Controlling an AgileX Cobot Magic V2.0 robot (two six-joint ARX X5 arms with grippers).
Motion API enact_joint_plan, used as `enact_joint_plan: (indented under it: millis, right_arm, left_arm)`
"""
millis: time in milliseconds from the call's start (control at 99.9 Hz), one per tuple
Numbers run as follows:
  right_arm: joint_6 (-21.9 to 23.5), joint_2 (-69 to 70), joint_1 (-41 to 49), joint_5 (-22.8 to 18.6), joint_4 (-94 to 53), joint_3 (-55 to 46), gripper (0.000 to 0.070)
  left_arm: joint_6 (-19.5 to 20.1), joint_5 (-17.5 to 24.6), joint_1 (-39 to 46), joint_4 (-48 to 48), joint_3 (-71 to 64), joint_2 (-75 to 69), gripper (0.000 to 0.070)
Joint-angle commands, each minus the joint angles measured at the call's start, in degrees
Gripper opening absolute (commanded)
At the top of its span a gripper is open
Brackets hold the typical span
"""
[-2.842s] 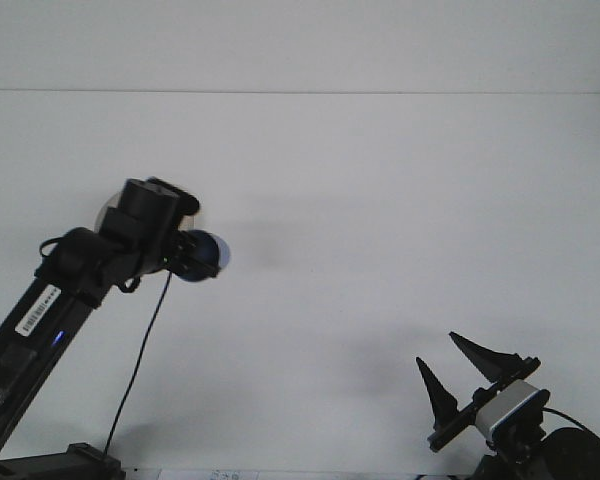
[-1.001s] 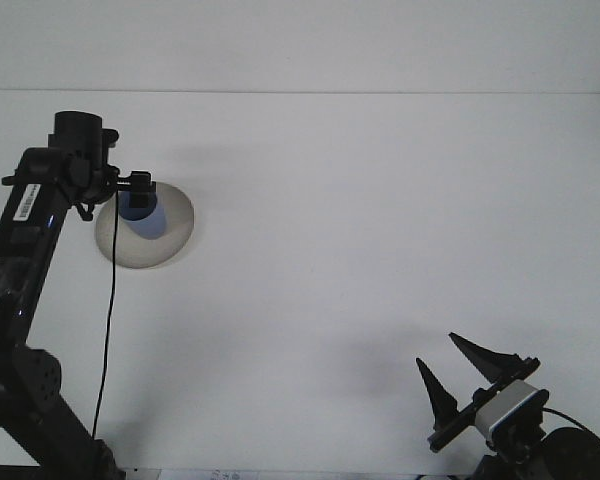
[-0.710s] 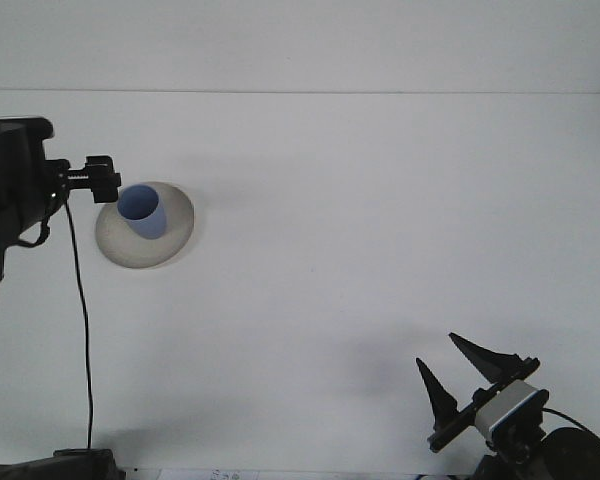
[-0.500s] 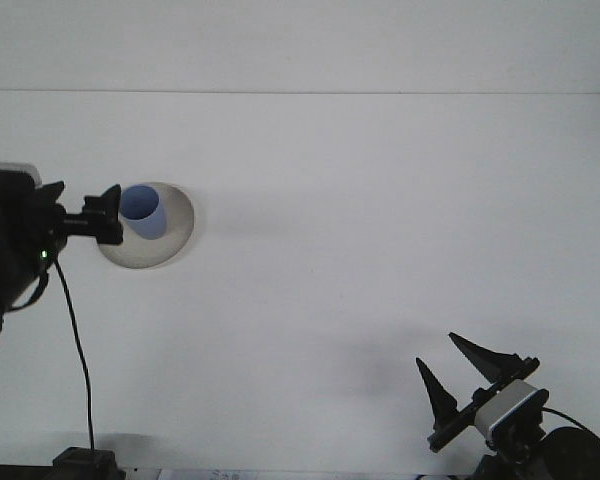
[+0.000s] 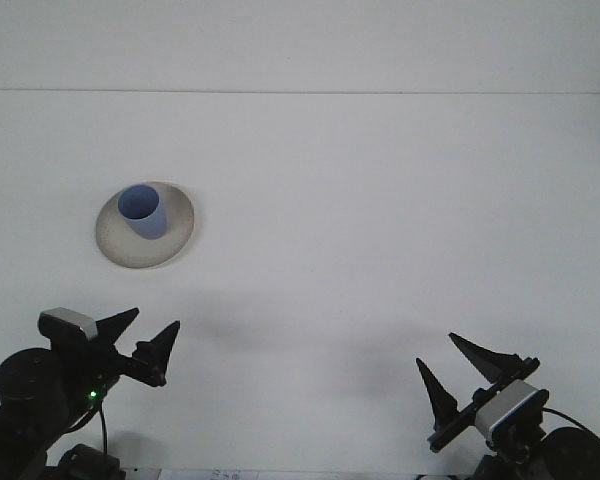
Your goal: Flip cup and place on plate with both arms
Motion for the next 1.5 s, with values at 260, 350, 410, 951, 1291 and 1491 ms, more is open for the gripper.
enact_joint_plan:
  millis: [260, 350, 410, 951, 1291, 1491]
  right_arm:
    - [0.6, -0.1, 0.5, 0.2, 0.1, 0.5, 0.0003]
    - [1.0, -0.1, 0.5, -0.1, 0.1, 0.5, 0.0004]
    - [0.8, -0.1, 0.5, 0.0, 0.1, 0.5, 0.0003]
    - [0.8, -0.1, 0.5, 0.0, 0.1, 0.5, 0.0004]
    - [0.8, -0.1, 0.5, 0.0, 0.1, 0.5, 0.0004]
    - [0.8, -0.1, 0.5, 0.0, 0.1, 0.5, 0.0003]
  left_arm:
    - [-0.7, -0.1, -0.2, 1.4, -0.1, -2.0, 0.0015]
    - [-0.9, -0.1, -0.2, 1.0, -0.1, -2.2, 0.0015]
    - [-0.9, -0.1, -0.2, 1.5, -0.1, -2.3, 0.0015]
    - [-0.9, -0.1, -0.2, 6.3, 0.1, -2.5, 0.0015]
    - [19.0, -3.9, 6.6, 16.3, -12.5, -10.7, 0.0015]
    - [21.5, -14.3, 12.6, 26.2, -30.2, -20.8, 0.0015]
